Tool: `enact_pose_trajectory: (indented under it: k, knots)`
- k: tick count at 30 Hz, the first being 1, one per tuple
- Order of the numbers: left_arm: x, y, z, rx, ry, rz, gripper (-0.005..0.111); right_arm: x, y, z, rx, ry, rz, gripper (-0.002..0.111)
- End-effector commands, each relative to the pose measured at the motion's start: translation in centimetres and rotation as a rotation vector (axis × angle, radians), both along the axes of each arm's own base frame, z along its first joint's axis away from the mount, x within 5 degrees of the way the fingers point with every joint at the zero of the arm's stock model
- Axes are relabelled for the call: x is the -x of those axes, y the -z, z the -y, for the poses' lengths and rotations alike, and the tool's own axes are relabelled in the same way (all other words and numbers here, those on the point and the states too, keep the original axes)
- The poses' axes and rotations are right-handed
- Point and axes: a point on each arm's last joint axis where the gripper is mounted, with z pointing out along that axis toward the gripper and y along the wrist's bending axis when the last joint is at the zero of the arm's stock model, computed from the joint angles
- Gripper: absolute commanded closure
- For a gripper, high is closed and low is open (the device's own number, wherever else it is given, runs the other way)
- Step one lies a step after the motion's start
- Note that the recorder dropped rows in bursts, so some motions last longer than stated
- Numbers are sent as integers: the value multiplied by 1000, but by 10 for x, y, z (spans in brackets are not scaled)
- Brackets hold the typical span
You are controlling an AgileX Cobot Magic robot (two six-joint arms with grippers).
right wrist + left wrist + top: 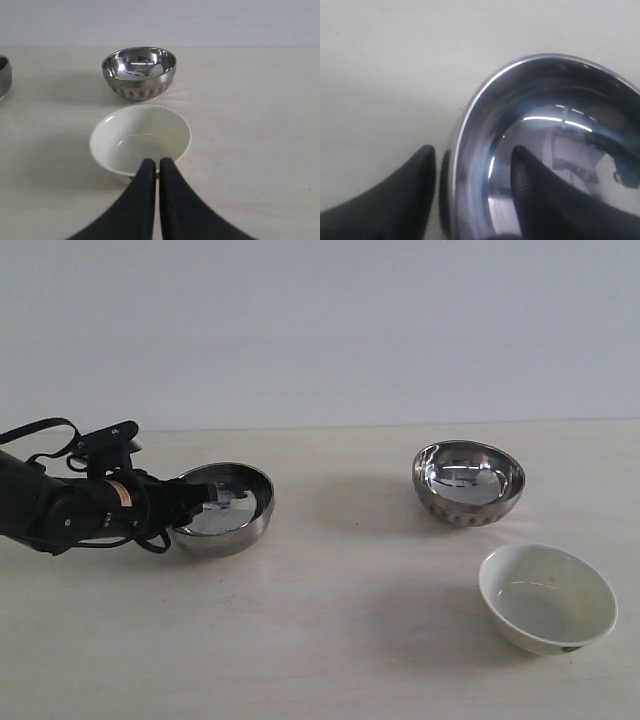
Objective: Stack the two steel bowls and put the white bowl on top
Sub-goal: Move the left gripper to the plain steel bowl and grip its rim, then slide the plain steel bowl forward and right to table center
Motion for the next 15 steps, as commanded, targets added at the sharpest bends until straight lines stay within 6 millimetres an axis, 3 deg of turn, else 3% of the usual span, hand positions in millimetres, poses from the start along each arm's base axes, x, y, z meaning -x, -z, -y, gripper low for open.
enact_pose_trajectory:
  k: [1,2,8,15]
  knots:
    - [2,11,3,15,-18,-45,94,0,-1,0,7,3,11,108]
    - [2,11,2,14,-21,-52,103,0,-1,0,7,3,11,108]
    - [3,6,1,8,-29,-68,103,0,-1,0,7,3,11,108]
    - [12,-28,13,-13,24,-28,103,0,-1,0,5,3,11,108]
